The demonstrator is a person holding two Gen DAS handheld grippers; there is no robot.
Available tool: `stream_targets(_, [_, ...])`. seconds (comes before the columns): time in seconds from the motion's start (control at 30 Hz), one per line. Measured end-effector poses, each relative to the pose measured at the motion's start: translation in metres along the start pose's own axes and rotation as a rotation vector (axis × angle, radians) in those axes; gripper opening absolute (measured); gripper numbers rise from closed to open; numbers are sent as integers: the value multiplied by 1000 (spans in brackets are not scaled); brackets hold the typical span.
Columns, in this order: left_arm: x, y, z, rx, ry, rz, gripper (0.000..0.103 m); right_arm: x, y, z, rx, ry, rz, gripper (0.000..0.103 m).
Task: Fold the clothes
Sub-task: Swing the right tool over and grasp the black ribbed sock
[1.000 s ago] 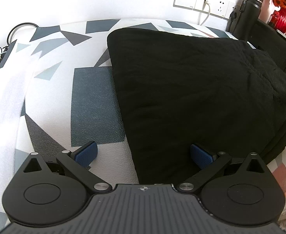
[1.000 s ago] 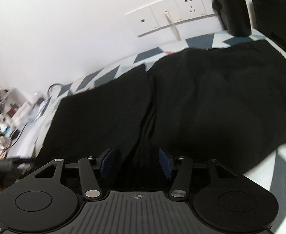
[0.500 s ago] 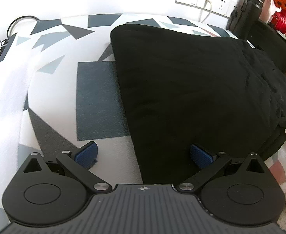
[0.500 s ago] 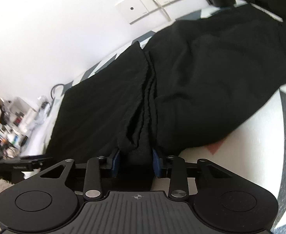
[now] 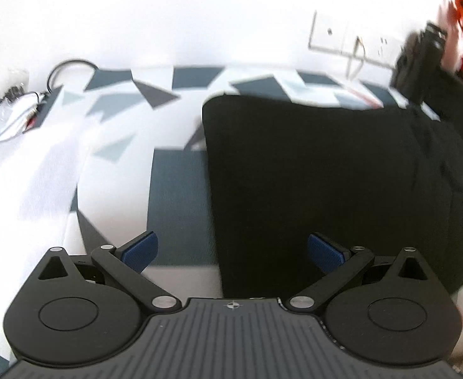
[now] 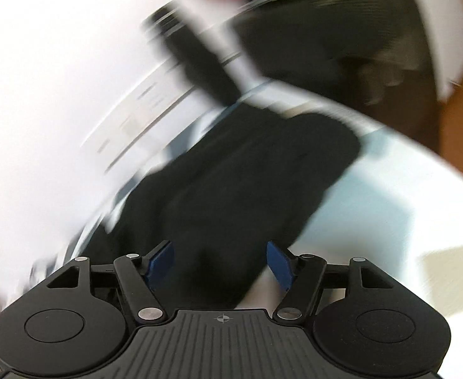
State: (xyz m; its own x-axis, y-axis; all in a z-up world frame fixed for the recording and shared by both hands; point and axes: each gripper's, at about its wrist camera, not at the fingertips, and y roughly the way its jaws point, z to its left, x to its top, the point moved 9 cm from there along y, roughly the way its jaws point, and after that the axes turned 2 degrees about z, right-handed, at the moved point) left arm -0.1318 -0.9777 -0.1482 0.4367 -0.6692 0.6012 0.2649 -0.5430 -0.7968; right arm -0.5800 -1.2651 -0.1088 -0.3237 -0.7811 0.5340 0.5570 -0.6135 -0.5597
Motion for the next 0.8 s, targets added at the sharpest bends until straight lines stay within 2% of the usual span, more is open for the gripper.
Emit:
stream_targets(0.13, [2,8,-12,15,-1,9,103,28,14,-33,-24,112,-60,62])
stream_targets(0.23, [3,14,-21,26,-3,16,103,34,32,-43,-21,165,-57,70])
stream_targets(0.3, [4,19,-28,33,-3,20,103,35,38,-45,-5,169,-84,76])
stream_targets(0.4, [2,24,-32,27,-20,29,103,35,43,-40,-40,135,-103,76])
stream_targets(0.47, [3,28,-34,22,-42,34,103,35,43,-40,-68,109,-106,56])
stream_targets(0.5, [3,29,-33,19,-57,36,103,35,43,-42,-80,99,-105,32])
stream_targets(0.53, [3,31,-33,16,-72,37,103,35,43,-45,-92,89,-103,26])
stream_targets(0.63, [3,32,-34,21,-78,33,103,41,25,-54,-35,140,-164,17])
stream_targets(0.8, [4,33,-39,8,-64,33,103,35,9,-81,-11,245,-184,17])
